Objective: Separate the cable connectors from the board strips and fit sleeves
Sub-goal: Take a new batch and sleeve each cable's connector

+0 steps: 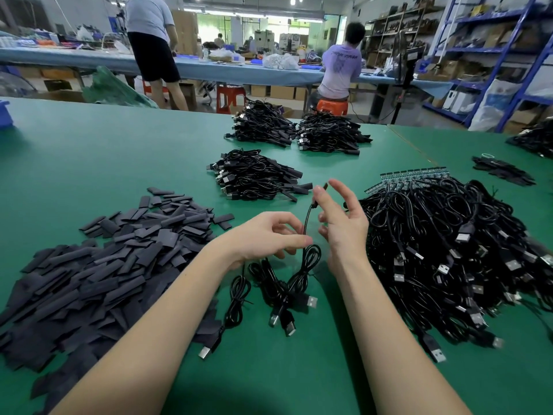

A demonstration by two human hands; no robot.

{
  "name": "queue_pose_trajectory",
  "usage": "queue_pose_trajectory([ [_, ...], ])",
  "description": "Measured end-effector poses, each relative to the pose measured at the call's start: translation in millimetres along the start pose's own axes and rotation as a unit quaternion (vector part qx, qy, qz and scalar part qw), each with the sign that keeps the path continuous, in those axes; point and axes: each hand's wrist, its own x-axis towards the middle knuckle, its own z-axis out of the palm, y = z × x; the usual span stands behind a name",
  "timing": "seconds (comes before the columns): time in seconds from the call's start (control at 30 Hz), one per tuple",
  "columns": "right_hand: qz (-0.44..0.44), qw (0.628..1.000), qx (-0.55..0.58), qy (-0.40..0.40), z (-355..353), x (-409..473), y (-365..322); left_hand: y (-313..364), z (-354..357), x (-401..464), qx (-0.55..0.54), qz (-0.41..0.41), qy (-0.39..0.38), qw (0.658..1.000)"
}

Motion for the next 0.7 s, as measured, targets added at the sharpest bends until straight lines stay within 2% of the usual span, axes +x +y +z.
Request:
queue_pose_trajectory([
  [0.1,0.008,1.000,0.010,0.003,-3.7,4.5,-4.0,0.3,2.0,-2.3,-0.063,0.013,-0.031,0.997],
  [0.2,0.045,0.998,0.005,-0.033,-6.1,5.5,-3.4,2.0,5.8,-2.6,-0.126,0.026,-0.022,0.991],
  [0.3,0.114,0.989,-0.051,-0.077,-10.7,7.2,-4.0,5.9,7.0,1.0,-0.240,0.029,0.024,0.970],
  [0.4,0.167,0.960,-0.182,-0.129,-17.2,8.9,-6.2,8.9,4.6,4.9,-0.332,0.047,0.109,0.936],
  [0.47,0.203,0.932,-0.233,-0.191,-21.5,8.2,-9.8,8.0,1.7,8.4,-0.323,0.061,0.180,0.927],
  [0.53,0.246,0.907,-0.237,-0.247,-24.2,6.7,-14.4,6.5,-3.7,11.8,-0.293,0.071,0.224,0.927],
  [0.63,0.293,0.871,-0.252,-0.304,-26.2,2.1,-19.8,7.8,-15.5,17.8,-0.218,0.081,0.249,0.940],
  [0.7,0.285,0.858,-0.268,-0.333,-26.9,0.2,-21.0,12.0,-26.0,27.7,-0.142,0.082,0.257,0.952],
])
